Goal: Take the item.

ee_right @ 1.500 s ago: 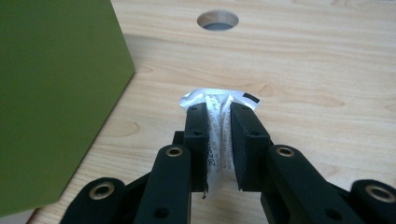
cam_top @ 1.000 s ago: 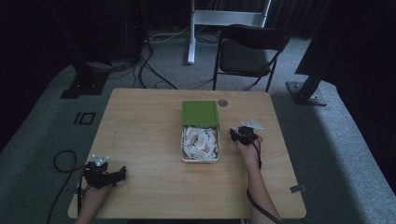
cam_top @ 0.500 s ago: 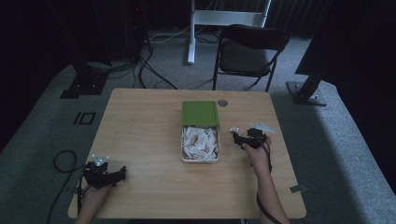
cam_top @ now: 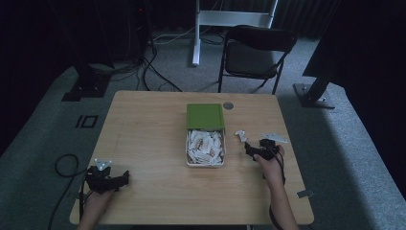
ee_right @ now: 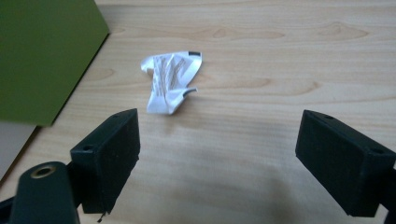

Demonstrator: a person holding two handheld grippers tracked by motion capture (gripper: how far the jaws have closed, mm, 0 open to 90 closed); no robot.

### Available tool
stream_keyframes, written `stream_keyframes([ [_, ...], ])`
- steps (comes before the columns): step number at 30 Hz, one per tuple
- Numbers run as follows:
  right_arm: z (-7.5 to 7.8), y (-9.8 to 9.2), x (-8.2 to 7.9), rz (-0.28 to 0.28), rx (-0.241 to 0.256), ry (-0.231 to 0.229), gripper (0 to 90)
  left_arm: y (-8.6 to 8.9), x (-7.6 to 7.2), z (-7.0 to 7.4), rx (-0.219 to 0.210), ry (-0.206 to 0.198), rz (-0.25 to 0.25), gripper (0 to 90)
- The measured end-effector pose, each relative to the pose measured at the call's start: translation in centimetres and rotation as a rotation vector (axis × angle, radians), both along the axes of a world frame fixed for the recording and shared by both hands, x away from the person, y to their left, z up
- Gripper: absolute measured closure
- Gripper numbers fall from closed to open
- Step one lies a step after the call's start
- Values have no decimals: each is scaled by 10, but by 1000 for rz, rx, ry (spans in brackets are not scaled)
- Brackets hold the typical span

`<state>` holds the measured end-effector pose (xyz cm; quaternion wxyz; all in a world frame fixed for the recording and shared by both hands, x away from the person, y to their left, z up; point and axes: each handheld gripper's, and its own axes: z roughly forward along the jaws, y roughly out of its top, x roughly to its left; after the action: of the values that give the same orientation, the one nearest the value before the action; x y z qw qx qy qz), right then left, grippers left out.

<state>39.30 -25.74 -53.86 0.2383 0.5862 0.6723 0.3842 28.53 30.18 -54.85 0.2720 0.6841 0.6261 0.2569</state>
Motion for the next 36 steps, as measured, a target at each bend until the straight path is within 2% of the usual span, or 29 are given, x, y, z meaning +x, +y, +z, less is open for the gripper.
stream_keyframes([
  [5, -4, -5, -8, -1, -5, 6, 137, 0, 0, 0, 0, 0, 0, 27],
  [22, -12, -28, -38, -62, -30, 39, 138, 0, 0, 0, 0, -1, 1, 27],
  [29, -12, -35, -49, -51, -57, 61, 138, 0, 0, 0, 2, 0, 0, 27],
  [30, -12, -37, -55, -49, -49, 65, 138, 0, 0, 0, 2, 0, -1, 27],
  [36, -14, -45, -67, -70, -58, 75, 138, 0, 0, 0, 2, 0, -1, 27],
])
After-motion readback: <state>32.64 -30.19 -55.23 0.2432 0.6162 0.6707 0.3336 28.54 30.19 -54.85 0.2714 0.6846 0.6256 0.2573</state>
